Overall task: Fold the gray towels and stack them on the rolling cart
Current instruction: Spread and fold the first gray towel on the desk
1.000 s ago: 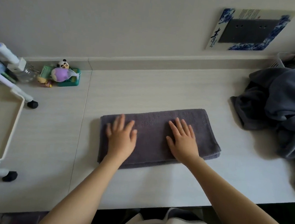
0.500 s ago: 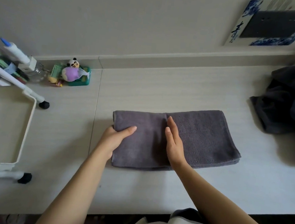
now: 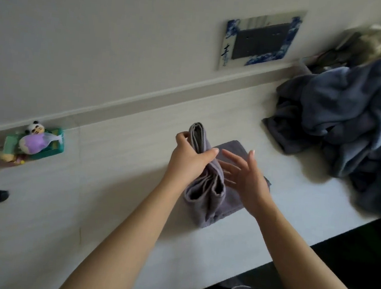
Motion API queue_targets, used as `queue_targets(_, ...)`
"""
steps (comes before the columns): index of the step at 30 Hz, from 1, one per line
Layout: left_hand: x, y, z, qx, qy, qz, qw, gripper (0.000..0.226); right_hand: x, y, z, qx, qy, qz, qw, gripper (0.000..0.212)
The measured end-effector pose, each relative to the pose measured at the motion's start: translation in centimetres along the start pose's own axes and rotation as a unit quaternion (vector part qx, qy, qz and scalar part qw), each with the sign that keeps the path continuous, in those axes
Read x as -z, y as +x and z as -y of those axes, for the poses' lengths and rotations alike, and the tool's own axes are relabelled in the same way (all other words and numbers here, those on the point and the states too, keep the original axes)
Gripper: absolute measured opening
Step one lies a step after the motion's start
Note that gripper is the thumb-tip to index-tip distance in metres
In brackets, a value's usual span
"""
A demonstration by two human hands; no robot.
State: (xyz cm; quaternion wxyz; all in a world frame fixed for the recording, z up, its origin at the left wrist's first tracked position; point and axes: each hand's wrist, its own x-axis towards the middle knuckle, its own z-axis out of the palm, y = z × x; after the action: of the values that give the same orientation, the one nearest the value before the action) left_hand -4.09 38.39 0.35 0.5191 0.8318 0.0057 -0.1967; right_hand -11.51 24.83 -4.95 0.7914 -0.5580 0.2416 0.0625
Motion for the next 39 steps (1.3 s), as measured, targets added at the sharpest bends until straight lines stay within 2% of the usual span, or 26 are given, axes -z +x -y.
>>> queue_targets(4,-5.4,2.0,-1.7,0.004,0.055,-0.009,0.998,0.076,3.7,-0.9,2.7,-0.003,-0.096,-0.043,0.994,0.079)
queue_targets(6,-7.6,3.3,-1.4,0.039,-0.042,0.025,0.998,0.070,5.1,-0.3,3.1,-0.014,-0.129,-0.064,0.989,0.084)
queue_targets(8,-9.3,3.9,-0.5,0.076,-0.175,0.080,0.978,0.058,6.2,0.4,3.4,-0.037,-0.166,-0.087,0.982,0.092)
queue_targets(10,-10.0,3.5,0.9,0.047,-0.191,0.082,0.977,0.044,7.3,1.4,3.4,-0.046,-0.246,-0.111,0.962,0.089)
queue_targets(12,-9.7,2.9,2.3,-0.043,-0.127,0.006,0.991,0.032,7.6,2.3,3.2,-0.053,-0.343,-0.105,0.932,0.072)
queue_targets(13,-9.2,2.8,3.3,-0.109,-0.058,-0.054,0.991,0.029,7.5,2.5,3.2,-0.057,-0.386,-0.096,0.916,0.060)
queue_targets(15,-8.7,2.9,5.5,-0.249,0.124,-0.160,0.947,0.032,7.1,2.6,3.3,-0.051,-0.428,-0.094,0.897,0.037)
queue_targets(16,-8.8,3.1,6.6,-0.287,0.207,-0.178,0.918,0.036,7.1,2.5,3.3,-0.044,-0.420,-0.097,0.901,0.030)
queue_targets(17,-9.1,3.2,7.3,-0.291,0.273,-0.168,0.901,0.041,7.2,2.5,3.2,-0.037,-0.397,-0.100,0.911,0.030)
queue_targets(19,-10.3,3.1,8.0,-0.241,0.365,-0.105,0.893,0.052,7.3,2.6,3.1,-0.038,-0.387,-0.079,0.918,0.042)
queue_targets(22,-12.0,3.0,7.9,-0.218,0.420,-0.058,0.879,0.057,7.8,3.2,2.5,-0.038,-0.487,-0.026,0.872,0.075)
queue_targets(23,-12.3,3.1,7.6,-0.211,0.419,-0.057,0.881,0.057,8.1,3.7,2.5,-0.034,-0.505,-0.026,0.862,0.079)
queue_targets(26,-11.9,3.5,6.7,-0.212,0.379,-0.098,0.895,0.056,9.0,4.6,2.5,-0.048,-0.499,-0.031,0.865,0.066)
queue_targets(28,-11.5,3.6,6.9,-0.217,0.400,-0.127,0.881,0.056,9.7,4.9,2.3,-0.061,-0.463,-0.038,0.883,0.055)
queue_targets(30,-11.5,3.8,7.7,-0.202,0.446,-0.120,0.864,0.061,10.1,5.0,2.1,-0.066,-0.449,-0.048,0.890,0.048)
queue_targets(32,-12.1,3.8,8.7,-0.182,0.486,-0.094,0.849,0.065,10.0,5.2,1.6,-0.064,-0.495,-0.048,0.865,0.048)
queue_targets(33,-12.5,3.9,9.1,-0.176,0.500,-0.089,0.843,0.066,9.7,5.3,1.1,-0.057,-0.541,-0.050,0.837,0.050)
queue_targets(34,-12.8,4.0,9.3,-0.173,0.507,-0.087,0.840,0.066,9.3,5.1,0.5,-0.035,-0.596,-0.070,0.799,0.054)
queue_targets(36,-13.0,4.3,9.4,-0.169,0.511,-0.091,0.838,0.064,8.6,4.8,-0.8,0.074,-0.682,-0.131,0.716,0.057)
queue_targets(37,-13.0,4.3,9.4,-0.169,0.511,-0.094,0.837,0.062,8.4,4.7,-1.3,0.123,-0.692,-0.141,0.697,0.054)
queue_targets(39,-12.9,4.3,9.7,-0.168,0.506,-0.097,0.841,0.060,8.6,4.8,-2.1,0.143,-0.691,-0.113,0.700,0.052)
